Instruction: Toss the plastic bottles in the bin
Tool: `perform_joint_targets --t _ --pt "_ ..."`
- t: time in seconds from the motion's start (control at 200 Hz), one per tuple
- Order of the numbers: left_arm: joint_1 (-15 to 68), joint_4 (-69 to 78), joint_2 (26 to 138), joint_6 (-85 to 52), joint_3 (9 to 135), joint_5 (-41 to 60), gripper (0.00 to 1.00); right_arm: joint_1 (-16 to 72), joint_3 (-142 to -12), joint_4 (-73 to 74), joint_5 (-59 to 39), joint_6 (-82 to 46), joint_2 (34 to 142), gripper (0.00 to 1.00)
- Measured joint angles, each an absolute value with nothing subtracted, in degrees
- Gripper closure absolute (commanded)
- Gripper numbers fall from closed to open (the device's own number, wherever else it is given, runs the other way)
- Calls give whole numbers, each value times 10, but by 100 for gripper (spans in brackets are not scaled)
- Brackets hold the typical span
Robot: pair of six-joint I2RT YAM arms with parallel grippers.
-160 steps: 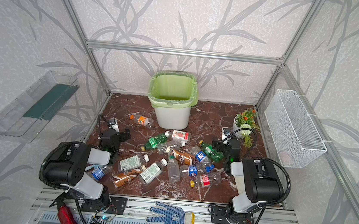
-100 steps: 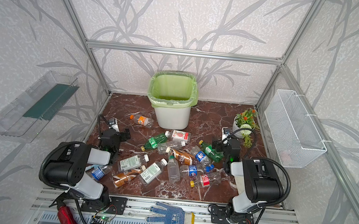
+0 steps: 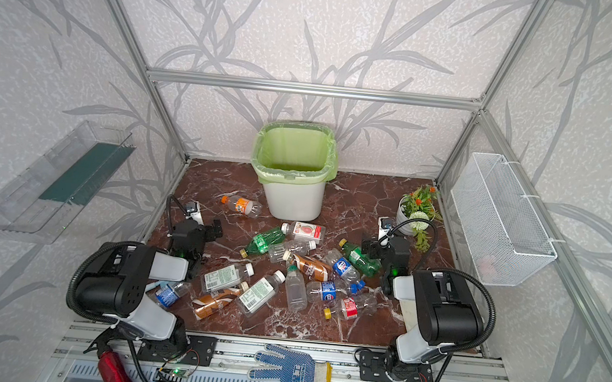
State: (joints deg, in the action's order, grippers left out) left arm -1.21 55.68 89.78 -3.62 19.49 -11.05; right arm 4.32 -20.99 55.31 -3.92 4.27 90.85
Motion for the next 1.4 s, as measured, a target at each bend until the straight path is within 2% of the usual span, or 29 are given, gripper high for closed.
perform_joint_targets --t 0.61,0.735,0.88,1.0,1.125,1.235,1.4 --pt "-12 550 896 -37 197 -115 1 43 -210 553 -39 43 908 0" --pt "-13 418 846 -53 246 -147 1 42 -227 490 -35 36 889 2" --pt "-19 230 772 -105 390 -190 2 37 -299 354 -36 23 825 3" --pt "-21 116 757 -169 489 -196 3 36 -355 264 -35 6 778 4" --pt "-23 22 797 -268 556 -159 9 36 -394 181 -35 -12 763 5" --pt "-23 -23 878 -351 604 -82 17 36 -411 116 -31 -25 763 6" --pt "-15 -57 1011 -470 670 30 18 36 -415 62 -24 -44 763 6"
